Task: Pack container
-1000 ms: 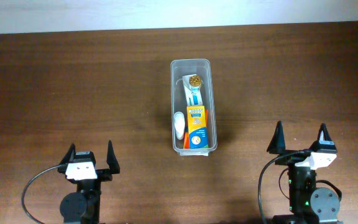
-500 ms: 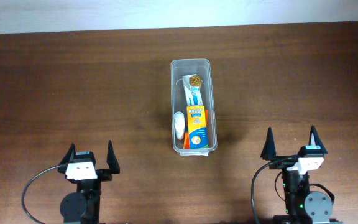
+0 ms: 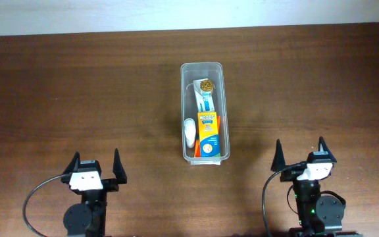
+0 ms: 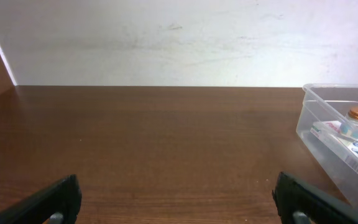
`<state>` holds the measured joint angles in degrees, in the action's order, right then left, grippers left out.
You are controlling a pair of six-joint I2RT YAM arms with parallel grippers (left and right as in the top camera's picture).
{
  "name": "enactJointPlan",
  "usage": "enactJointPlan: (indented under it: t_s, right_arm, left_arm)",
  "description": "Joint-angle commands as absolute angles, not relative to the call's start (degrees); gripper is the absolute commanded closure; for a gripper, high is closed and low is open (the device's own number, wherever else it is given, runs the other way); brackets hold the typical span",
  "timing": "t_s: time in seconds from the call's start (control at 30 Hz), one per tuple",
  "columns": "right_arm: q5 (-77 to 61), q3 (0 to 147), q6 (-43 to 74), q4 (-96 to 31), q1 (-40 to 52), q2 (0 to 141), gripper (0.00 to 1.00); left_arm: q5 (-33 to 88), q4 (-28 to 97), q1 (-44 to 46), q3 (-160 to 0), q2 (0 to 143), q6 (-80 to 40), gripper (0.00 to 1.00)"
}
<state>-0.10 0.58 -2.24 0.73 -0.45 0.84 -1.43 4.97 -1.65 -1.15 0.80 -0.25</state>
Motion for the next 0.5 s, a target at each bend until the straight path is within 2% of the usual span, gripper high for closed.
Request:
enactJointPlan:
  t_s: [0.0, 0.47]
  right_arm:
    - [-1.1, 0.3, -2.7, -1.8, -0.8, 0.2, 0.02]
    - [-0.9, 0.3, -2.6, -4.5, -0.8, 0.2, 0.02]
  left_arm:
    - [-0.6, 4.8, -1.9, -0.5, 0.3, -0.6, 0.01]
    - [-0.6, 4.8, -1.9, -0.5, 0.3, -0.6, 0.01]
